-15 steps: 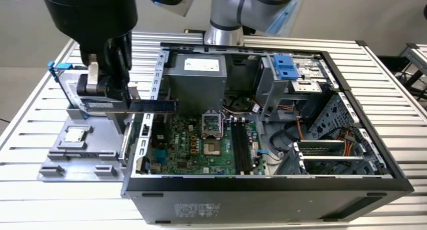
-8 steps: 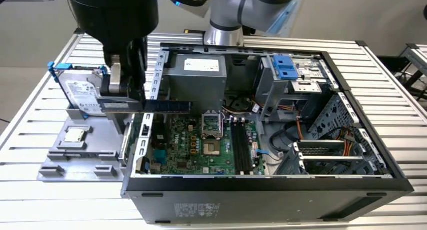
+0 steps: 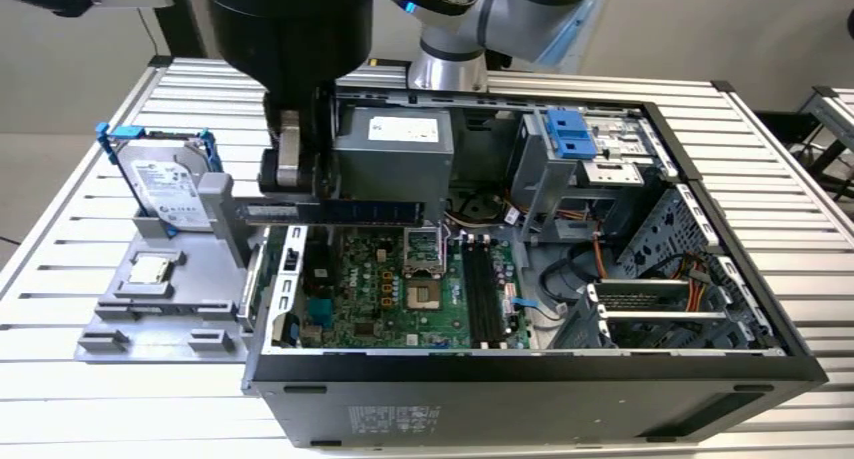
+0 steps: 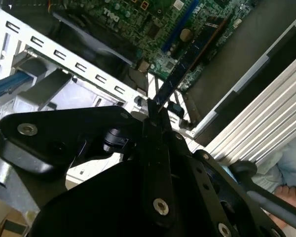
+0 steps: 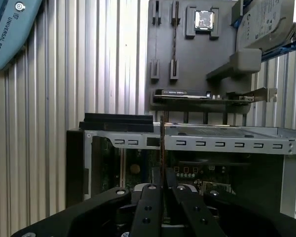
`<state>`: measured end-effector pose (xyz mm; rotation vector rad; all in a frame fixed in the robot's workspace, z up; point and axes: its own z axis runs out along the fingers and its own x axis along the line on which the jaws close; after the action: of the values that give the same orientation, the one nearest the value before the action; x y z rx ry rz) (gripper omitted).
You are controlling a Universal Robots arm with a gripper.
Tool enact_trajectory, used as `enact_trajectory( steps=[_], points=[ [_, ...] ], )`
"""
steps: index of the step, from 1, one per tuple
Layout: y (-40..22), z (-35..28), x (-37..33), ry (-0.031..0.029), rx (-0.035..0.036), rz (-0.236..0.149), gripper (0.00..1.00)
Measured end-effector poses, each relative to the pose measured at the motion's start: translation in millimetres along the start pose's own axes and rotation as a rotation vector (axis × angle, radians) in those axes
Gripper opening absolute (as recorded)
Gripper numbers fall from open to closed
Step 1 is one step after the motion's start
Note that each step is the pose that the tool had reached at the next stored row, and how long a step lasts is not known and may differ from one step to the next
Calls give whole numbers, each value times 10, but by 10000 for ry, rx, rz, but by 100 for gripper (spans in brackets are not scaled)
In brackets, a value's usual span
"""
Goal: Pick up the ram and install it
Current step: 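Pick up the ram and move it above insertion slot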
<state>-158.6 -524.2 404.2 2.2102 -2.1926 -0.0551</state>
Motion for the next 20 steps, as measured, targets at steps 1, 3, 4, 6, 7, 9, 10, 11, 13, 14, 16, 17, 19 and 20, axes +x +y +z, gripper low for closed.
enact_trajectory(
  steps=[1,3,4,6,7,9,10,11,13,14,16,17,19,20],
  points=[
    [-35,-2,0,0,0,-1,0],
    [-114,-5,1,1,0,1,0],
    [-155,-7,1,1,-1,0,0],
    [-235,-10,2,0,0,-1,0],
    [-276,-13,2,1,-1,0,0],
    [-357,-16,3,1,-1,0,0],
    [-395,-17,3,1,-1,-1,0],
    [-429,-19,4,1,-1,-1,0],
    [-505,-22,4,0,0,0,0],
    [-546,-24,4,0,-1,0,0],
    [-634,-28,5,1,-1,0,0],
    [-681,-30,6,0,0,1,0],
    [-770,-35,6,1,-1,-1,0],
    [-811,-36,6,1,-1,0,0]
  ],
)
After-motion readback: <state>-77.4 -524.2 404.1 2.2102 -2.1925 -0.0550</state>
